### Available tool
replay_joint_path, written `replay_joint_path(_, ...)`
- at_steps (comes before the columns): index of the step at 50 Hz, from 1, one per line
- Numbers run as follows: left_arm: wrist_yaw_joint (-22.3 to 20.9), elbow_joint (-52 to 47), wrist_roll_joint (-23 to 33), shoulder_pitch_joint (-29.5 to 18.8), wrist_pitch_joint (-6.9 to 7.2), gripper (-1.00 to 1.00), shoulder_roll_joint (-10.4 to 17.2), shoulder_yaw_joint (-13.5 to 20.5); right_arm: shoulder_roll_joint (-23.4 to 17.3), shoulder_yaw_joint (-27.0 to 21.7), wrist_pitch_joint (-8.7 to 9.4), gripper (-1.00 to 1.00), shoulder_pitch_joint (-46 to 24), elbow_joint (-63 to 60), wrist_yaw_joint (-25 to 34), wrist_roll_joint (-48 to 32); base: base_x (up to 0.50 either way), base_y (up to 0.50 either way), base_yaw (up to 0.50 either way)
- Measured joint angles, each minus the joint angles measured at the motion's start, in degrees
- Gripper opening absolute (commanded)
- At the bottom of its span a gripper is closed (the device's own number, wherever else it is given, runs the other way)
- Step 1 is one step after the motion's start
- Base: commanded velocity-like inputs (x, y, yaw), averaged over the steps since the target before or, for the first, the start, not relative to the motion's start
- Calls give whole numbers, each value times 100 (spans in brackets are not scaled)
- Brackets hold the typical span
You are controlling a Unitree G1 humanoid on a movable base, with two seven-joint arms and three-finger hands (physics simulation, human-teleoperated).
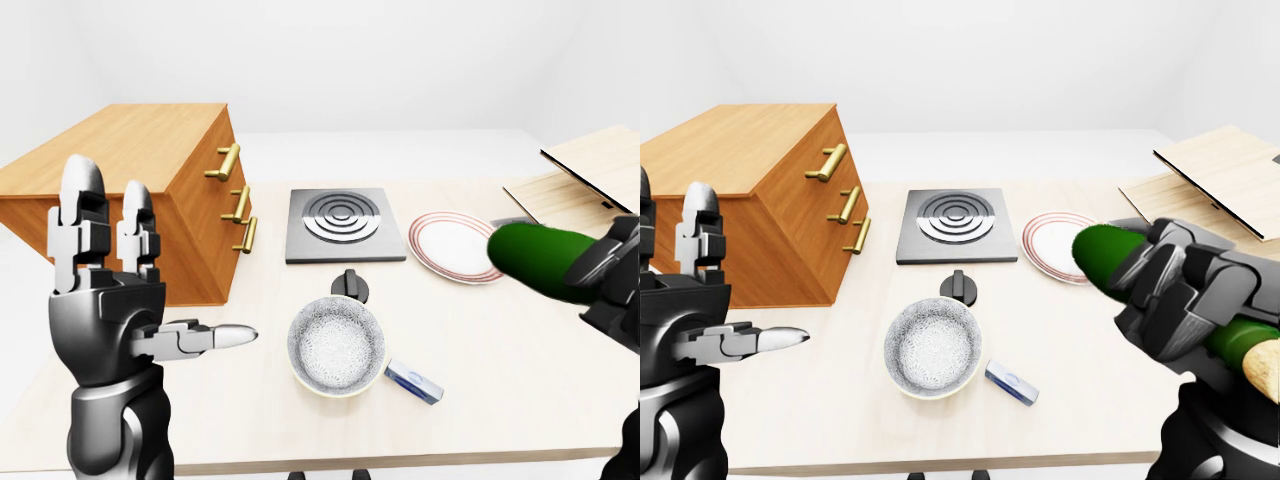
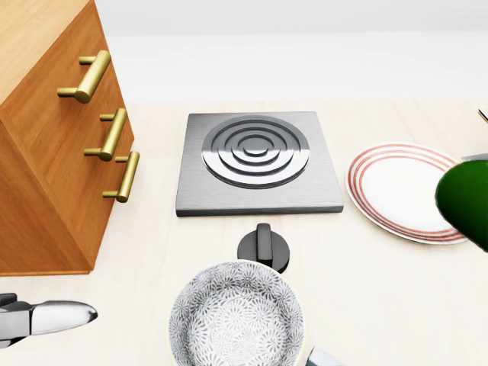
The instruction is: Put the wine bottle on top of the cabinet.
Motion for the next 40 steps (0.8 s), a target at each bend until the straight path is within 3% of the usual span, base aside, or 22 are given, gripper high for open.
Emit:
replay_joint_path(27,-1,105,-7,-10,0,100,3,-3,-1135,358,0,-100,-1116,-67,-1185,1097,0,0,0)
replay_joint_path(40,17,83,-38,-45,0,100,25,25,-1251,569,0,-100,-1714,-67,-1253,1079,0,0,0)
